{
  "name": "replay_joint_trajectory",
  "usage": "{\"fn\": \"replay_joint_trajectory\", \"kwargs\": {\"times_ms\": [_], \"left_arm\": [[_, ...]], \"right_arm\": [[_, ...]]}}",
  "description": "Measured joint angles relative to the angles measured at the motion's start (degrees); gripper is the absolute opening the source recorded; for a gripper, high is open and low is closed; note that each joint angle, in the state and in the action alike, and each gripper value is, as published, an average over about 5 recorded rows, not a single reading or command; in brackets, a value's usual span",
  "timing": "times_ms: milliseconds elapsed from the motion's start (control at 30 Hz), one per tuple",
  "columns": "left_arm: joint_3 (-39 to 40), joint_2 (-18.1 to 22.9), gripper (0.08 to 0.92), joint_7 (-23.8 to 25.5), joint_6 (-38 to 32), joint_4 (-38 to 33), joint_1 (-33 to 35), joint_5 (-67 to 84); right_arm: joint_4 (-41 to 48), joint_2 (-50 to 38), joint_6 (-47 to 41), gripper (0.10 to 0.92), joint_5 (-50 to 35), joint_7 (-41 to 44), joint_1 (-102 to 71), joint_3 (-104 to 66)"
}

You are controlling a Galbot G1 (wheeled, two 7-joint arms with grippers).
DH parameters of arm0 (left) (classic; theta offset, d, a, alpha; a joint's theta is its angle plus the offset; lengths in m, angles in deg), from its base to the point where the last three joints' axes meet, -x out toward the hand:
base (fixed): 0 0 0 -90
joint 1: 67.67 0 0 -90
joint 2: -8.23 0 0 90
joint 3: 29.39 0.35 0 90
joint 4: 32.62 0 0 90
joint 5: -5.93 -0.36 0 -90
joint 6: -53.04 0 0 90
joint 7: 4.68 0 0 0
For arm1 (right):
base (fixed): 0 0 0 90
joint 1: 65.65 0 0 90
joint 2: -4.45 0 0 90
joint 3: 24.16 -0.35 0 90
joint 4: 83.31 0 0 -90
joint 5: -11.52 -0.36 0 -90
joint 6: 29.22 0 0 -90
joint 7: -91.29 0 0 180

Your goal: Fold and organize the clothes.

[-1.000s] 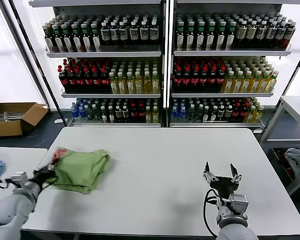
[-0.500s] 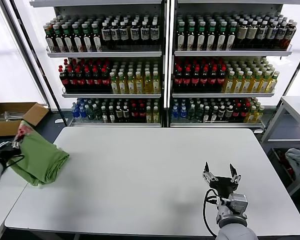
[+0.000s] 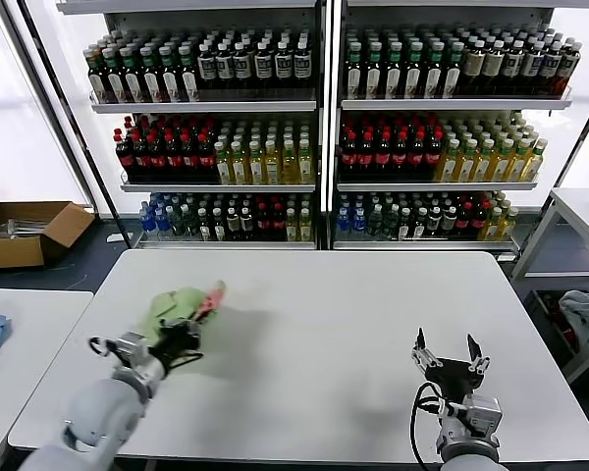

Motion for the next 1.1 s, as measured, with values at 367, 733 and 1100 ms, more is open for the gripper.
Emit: {"fn": "replay_joint_trajectory", "kwargs": {"times_ms": [367, 733, 1100], "left_arm": [[10.2, 8.0, 0.404, -1.8, -0.4, 0.3, -4.9, -0.8], [10.7, 10.8, 0.716, -5.9, -1.8, -1.7, -6.2, 3.1], [2.3, 9.7, 0.823, -10.7, -1.3, -3.5, -3.4, -2.9]], "right_arm": [[1.0, 1.5, -0.7, 0.823, 1.0, 0.0, -0.1, 1.0], [5.7, 0.2, -4.9, 0.823, -9.3, -0.7, 7.9, 6.6], [16.7, -1.0, -7.9, 0.821, -25.0, -2.1, 24.8, 20.0]]}}
